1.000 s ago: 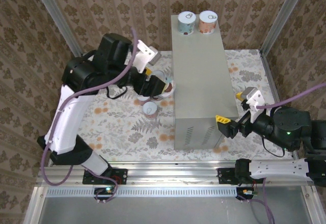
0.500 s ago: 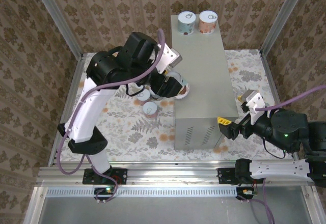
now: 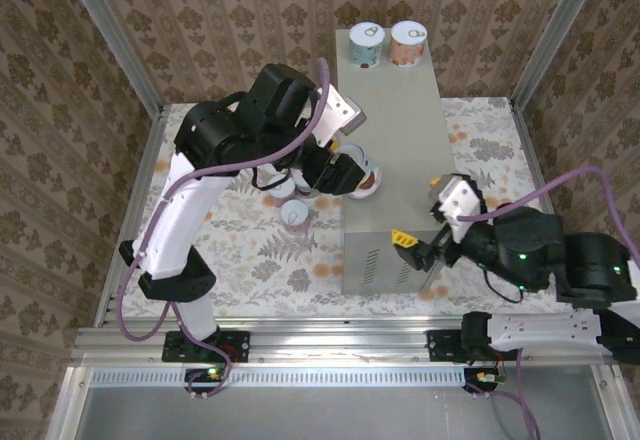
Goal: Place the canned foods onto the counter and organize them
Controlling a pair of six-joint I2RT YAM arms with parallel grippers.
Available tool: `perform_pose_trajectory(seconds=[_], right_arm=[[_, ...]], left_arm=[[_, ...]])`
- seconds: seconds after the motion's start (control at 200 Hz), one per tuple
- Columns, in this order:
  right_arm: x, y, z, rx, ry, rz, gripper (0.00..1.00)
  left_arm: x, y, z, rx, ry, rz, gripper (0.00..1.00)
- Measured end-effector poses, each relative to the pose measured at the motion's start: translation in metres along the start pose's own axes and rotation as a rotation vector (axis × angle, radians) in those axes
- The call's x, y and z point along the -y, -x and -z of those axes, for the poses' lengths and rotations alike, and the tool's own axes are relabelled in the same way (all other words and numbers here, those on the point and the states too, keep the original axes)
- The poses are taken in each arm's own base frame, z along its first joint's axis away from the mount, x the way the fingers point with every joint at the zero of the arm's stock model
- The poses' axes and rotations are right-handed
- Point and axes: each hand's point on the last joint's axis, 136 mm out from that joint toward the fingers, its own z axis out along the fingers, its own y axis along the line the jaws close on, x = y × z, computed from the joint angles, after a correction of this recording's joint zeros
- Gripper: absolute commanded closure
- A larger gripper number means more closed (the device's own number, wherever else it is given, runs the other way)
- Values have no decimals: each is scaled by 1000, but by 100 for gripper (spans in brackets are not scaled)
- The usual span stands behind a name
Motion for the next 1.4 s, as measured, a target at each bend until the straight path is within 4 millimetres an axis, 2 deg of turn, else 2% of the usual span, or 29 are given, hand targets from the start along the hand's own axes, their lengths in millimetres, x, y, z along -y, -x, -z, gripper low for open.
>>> perform_pose_trajectory(seconds=[0.165,0.45,0.7,0.83,0.95,1.2,1.4], right_arm=[[-17,13,-24,19,14,99,0],[-32,25,-48,26,12,194,0],[-31,33,-62,36,-37,205,0],[-24,36,-71,33,-83,192,0],[-24,37,-77,40,-99,185,4],[-26,39,-78,54,-95,167,20],[-27,38,-78,63,-86,149,29]], left_arm=[[12,-1,-1,-5,-42,-13,37],[26,-2,3,-1,-78,-35,37],[36,-7,19,13,-88,-62,37],[41,-13,27,12,-95,-72,37],[41,-15,30,14,-95,-74,37],[41,-10,32,45,-89,-108,36],[41,-8,32,54,-85,-116,32]])
